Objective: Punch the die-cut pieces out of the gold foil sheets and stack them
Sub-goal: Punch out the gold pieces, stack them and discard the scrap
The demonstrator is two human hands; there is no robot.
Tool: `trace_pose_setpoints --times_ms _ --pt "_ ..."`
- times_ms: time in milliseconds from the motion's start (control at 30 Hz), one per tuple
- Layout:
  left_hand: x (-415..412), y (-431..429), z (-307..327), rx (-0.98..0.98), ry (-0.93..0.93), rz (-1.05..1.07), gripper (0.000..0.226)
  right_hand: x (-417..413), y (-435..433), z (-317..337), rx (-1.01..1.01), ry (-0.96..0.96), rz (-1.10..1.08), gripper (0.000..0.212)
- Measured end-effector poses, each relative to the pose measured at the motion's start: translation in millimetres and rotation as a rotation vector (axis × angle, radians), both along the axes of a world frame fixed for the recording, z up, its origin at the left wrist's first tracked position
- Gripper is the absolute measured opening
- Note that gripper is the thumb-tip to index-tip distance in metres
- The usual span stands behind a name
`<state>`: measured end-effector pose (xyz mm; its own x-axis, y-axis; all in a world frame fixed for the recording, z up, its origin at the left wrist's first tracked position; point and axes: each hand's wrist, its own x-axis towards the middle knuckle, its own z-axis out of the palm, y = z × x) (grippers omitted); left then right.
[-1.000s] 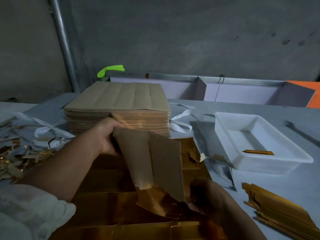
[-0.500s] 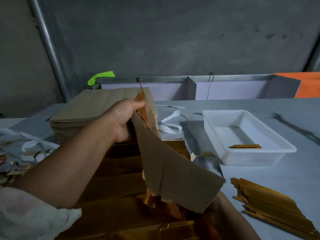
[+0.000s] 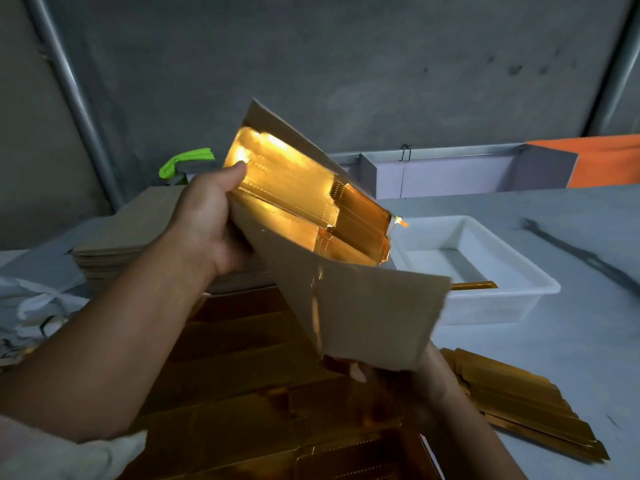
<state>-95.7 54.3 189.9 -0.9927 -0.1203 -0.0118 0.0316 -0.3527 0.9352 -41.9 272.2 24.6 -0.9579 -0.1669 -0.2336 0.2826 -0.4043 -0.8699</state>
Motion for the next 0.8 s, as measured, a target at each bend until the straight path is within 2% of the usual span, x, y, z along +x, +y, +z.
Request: trace_pose_setpoints --times_ms 133,233,300,367,433,567,600,633,700,733,800 --pt "2.8 -22.0 -42.0 0.059 -0.062 0.057 0.024 -4.2 2.7 1.0 -0.048 -0.069 -0.121 0.027" --pt "3.3 -42.1 -84.6 0.063 -0.182 0.092 0.027 -4.6 -2.9 1.8 0.083 -0.035 -0.128 0.015" --pt "3.5 -58.9 -109.1 0.070 -0.318 0.121 0.038 -4.7 -6.3 0.4 0.157 -0.043 -0.156 0.013" --pt "4.2 -76.2 -130.5 -0.025 -0.414 0.135 0.045 -4.8 -9.0 -5.1 0.198 -0.068 -0.179 0.014" --pt "4.7 -90.2 -146.2 -0.158 -0.513 0.100 0.042 -6.4 -11.9 -11.8 0.258 -0.090 -0.183 0.016" --pt "-3.1 -110.9 -159.1 -0.321 -0.661 0.057 0.052 -7.5 -20.2 -19.5 0.274 -0.149 -0.163 0.019" --pt "-6.1 -111.5 -157.3 -0.426 -0.659 0.096 0.049 -8.2 -22.1 -21.6 0.281 -0.158 -0.165 0.018" --pt "-11.4 -112.0 -157.4 -0.614 -0.644 0.162 0.050 -9.2 -23.8 -24.7 0.292 -0.161 -0.168 0.018" --pt "-15.3 -105.8 -150.3 -1.136 -0.564 0.317 0.079 -9.7 -27.5 -28.8 0.320 -0.149 -0.175 0.017" --pt "-11.0 -96.4 -143.3 -1.301 -0.446 0.340 0.092 -9.7 -29.7 -30.0 0.333 -0.139 -0.182 0.016" --pt "-0.6 -76.0 -137.9 -1.413 -0.200 0.205 0.101 -9.0 -33.6 -32.8 0.360 -0.117 -0.197 0.014"
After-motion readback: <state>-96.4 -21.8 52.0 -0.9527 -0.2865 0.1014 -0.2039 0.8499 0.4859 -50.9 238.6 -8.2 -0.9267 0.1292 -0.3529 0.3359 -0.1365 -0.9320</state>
